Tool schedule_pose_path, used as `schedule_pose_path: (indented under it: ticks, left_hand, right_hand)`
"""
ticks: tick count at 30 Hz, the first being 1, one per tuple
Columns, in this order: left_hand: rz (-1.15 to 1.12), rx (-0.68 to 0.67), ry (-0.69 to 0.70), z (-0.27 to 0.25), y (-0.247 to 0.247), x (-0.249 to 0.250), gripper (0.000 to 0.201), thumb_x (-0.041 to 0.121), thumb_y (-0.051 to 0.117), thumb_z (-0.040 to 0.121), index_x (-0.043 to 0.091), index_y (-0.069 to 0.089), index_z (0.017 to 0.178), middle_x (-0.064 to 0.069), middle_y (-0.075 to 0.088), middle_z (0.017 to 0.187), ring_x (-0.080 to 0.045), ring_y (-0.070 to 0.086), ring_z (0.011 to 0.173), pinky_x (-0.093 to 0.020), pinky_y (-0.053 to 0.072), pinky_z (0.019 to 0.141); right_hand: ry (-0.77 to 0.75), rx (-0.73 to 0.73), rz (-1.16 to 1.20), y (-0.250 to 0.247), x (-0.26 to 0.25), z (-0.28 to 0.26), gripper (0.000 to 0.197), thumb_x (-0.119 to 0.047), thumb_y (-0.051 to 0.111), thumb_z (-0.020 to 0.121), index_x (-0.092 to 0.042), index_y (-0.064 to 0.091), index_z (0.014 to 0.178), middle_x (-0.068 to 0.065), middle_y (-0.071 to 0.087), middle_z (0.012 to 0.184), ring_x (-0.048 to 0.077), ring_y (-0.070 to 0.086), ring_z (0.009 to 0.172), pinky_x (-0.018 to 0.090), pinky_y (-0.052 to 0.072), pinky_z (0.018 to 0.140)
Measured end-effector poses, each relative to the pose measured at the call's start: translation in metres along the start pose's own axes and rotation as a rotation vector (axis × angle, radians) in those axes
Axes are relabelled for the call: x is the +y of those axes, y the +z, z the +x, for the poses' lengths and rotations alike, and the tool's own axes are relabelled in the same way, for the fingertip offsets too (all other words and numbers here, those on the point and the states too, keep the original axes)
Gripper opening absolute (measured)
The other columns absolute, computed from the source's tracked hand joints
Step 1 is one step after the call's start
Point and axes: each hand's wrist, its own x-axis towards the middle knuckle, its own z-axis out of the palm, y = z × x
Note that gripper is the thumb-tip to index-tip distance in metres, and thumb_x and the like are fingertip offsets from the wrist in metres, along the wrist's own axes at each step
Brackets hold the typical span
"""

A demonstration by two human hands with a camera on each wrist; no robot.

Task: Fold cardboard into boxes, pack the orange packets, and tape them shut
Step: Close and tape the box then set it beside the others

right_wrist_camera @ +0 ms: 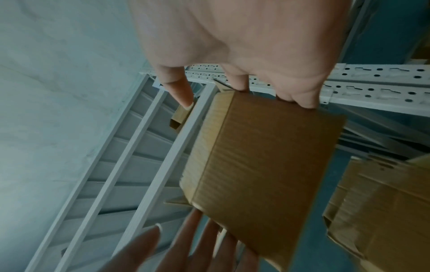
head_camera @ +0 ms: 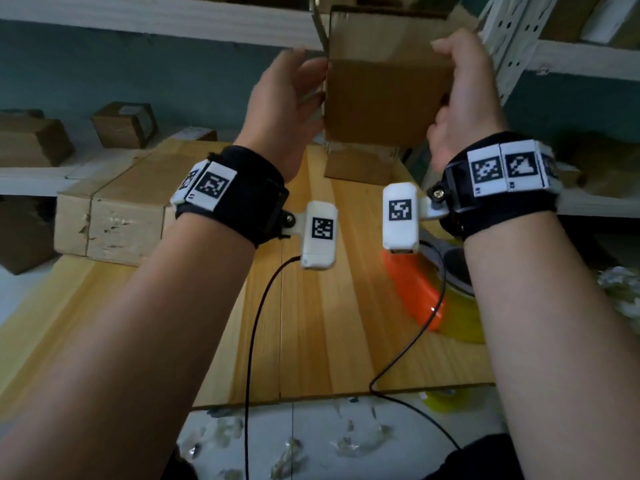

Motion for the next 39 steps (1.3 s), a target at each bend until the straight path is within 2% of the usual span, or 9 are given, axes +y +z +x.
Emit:
schedule_pose_path:
  ticks: [5,9,13,18,24,26,29,34,39]
  left_hand:
    - [0.121,0.017,-0.164,0.015,-0.005,-0.016,0.037,0.042,0.054,0.104,0.014,0.070,0.122,-0.002,0.072,0.126,-0.025,0.063,0.129,-0.040,0.045,0.108]
    - [0.249,0.076,-0.217,0.018,-0.004,-0.034,0.040,0.029,0.046,0.111,0.009,0.062,0.142,0.001,0.068,0.129,-0.007,0.061,0.107,-0.021,0.037,0.074]
    - [0.257,0.043,-0.301,0.023,-0.002,-0.046,0.049,0.036,0.051,0.109,0.014,0.052,0.153,0.004,0.055,0.149,-0.015,0.047,0.134,-0.031,0.027,0.103]
    - [0.232,0.020,-0.420,0.020,-0.007,-0.059,0.057,0.046,0.052,0.105,0.019,0.049,0.157,0.001,0.045,0.162,-0.027,0.035,0.152,-0.054,0.013,0.125]
    - [0.228,0.075,-0.475,0.011,-0.008,-0.038,0.037,0.050,0.056,0.102,0.014,0.057,0.108,-0.003,0.055,0.119,-0.016,0.052,0.095,-0.039,0.036,0.098]
    - [0.197,0.086,-0.423,0.005,-0.004,-0.018,0.039,0.050,0.055,0.104,0.013,0.060,0.117,-0.002,0.059,0.120,-0.015,0.055,0.094,-0.033,0.040,0.089]
    - [0.132,0.066,-0.305,-0.013,-0.004,0.011,0.061,0.051,0.058,0.102,0.011,0.052,0.148,-0.003,0.058,0.137,-0.017,0.056,0.115,-0.043,0.030,0.117]
    - [0.091,0.066,-0.253,-0.066,-0.023,0.032,0.063,0.053,0.059,0.097,0.012,0.057,0.146,-0.005,0.060,0.146,-0.021,0.048,0.142,-0.051,0.020,0.124]
    - [0.018,0.140,-0.333,-0.127,-0.066,0.014,0.068,0.050,0.056,0.100,0.010,0.051,0.154,-0.007,0.059,0.151,-0.023,0.048,0.147,-0.050,0.026,0.126]
  right_hand:
    - [0.209,-0.092,0.026,-0.009,0.022,0.018,0.053,-0.059,0.078,0.051,-0.039,0.078,0.100,0.004,0.051,0.157,0.030,0.043,0.146,0.061,0.035,0.117]
    - [0.376,-0.081,0.001,-0.009,0.024,0.017,0.051,-0.048,0.074,0.075,-0.024,0.069,0.119,0.009,0.062,0.134,0.033,0.059,0.124,0.056,0.048,0.103]
    - [0.548,-0.096,0.195,-0.018,0.040,0.020,0.049,-0.035,0.068,0.088,-0.012,0.053,0.128,0.018,0.062,0.132,0.037,0.067,0.114,0.058,0.050,0.097]
    - [0.605,-0.068,0.170,-0.019,0.061,0.030,0.125,-0.032,0.085,0.050,-0.021,0.031,0.162,0.015,0.027,0.169,0.043,0.033,0.151,0.076,0.028,0.111]
    - [0.527,0.040,0.198,-0.006,0.025,-0.005,0.064,-0.028,0.072,0.081,-0.016,0.046,0.139,0.015,0.024,0.167,0.043,0.026,0.152,0.067,0.030,0.118]
    - [0.474,0.065,0.234,-0.007,0.001,-0.015,0.056,-0.025,0.061,0.096,-0.013,0.042,0.147,0.012,0.041,0.149,0.043,0.040,0.136,0.062,0.036,0.115]
    - [0.345,0.101,0.275,-0.002,-0.036,-0.031,0.012,-0.024,0.060,0.098,-0.017,0.052,0.105,-0.002,0.046,0.102,0.027,0.048,0.108,0.051,0.044,0.098]
    - [0.291,-0.109,0.482,0.014,-0.036,-0.061,0.070,-0.030,0.064,0.093,-0.011,0.041,0.157,0.015,0.026,0.169,0.033,0.018,0.159,0.053,0.020,0.126]
    - [0.482,-0.165,0.528,0.040,0.023,-0.113,0.062,-0.030,0.056,0.097,-0.011,0.047,0.155,0.016,0.031,0.168,0.027,0.030,0.156,0.045,0.022,0.127]
